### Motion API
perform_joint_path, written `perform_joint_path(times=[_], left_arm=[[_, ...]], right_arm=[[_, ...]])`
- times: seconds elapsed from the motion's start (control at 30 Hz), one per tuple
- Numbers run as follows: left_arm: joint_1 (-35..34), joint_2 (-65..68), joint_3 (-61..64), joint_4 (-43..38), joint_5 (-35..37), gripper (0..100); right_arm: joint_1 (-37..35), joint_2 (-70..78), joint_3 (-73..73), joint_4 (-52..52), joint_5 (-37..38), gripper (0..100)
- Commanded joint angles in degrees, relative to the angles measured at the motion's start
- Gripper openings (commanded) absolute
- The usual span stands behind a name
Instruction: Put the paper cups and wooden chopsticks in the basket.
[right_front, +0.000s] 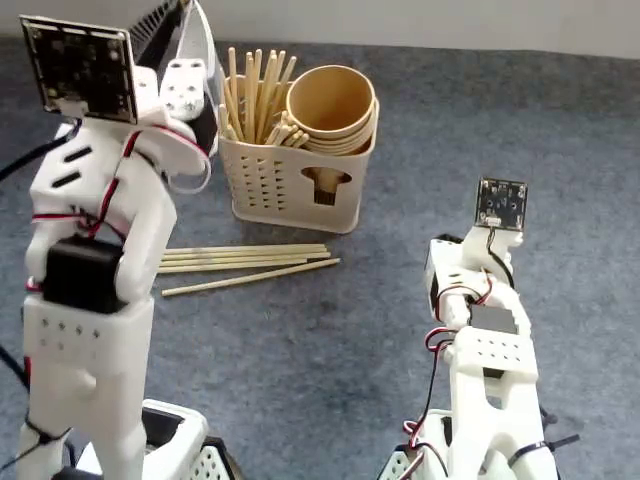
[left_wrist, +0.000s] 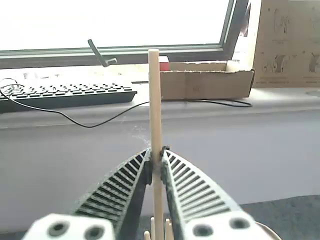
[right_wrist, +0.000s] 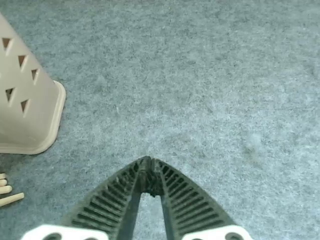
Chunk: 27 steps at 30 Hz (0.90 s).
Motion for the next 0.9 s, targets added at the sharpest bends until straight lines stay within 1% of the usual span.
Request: perform_joint_path(times=[0.0,0.2,0.43,0.47,0.6,0.77,0.87], left_arm=[[-0.5,5.4,-3.4,-5.6,0.6,1],[-0.5,12.3,-2.8,-8.3,0.6,1],[-0.5,17.1,-2.7,-7.7,0.6,1],[-0.6,17.2,-2.8,-6.3,0.6,2],[-0.7,17.2,-4.4,2.6,0.6,11],[-0.7,17.5,-8.9,12.8,0.1,12],[-0.5,17.2,-10.7,17.7,-3.2,12]], right_arm=[[-0.4,-0.7,-0.6,-1.4,0.7,1.0],[-0.4,-0.7,-0.6,-1.4,0.7,1.0],[-0.4,-0.7,-0.6,-1.4,0.7,1.0],[-0.4,-0.7,-0.6,-1.4,0.7,1.0],[-0.4,-0.7,-0.6,-1.4,0.7,1.0],[-0.4,-0.7,-0.6,-1.4,0.7,1.0],[-0.4,-0.7,-0.6,-1.4,0.7,1.0]])
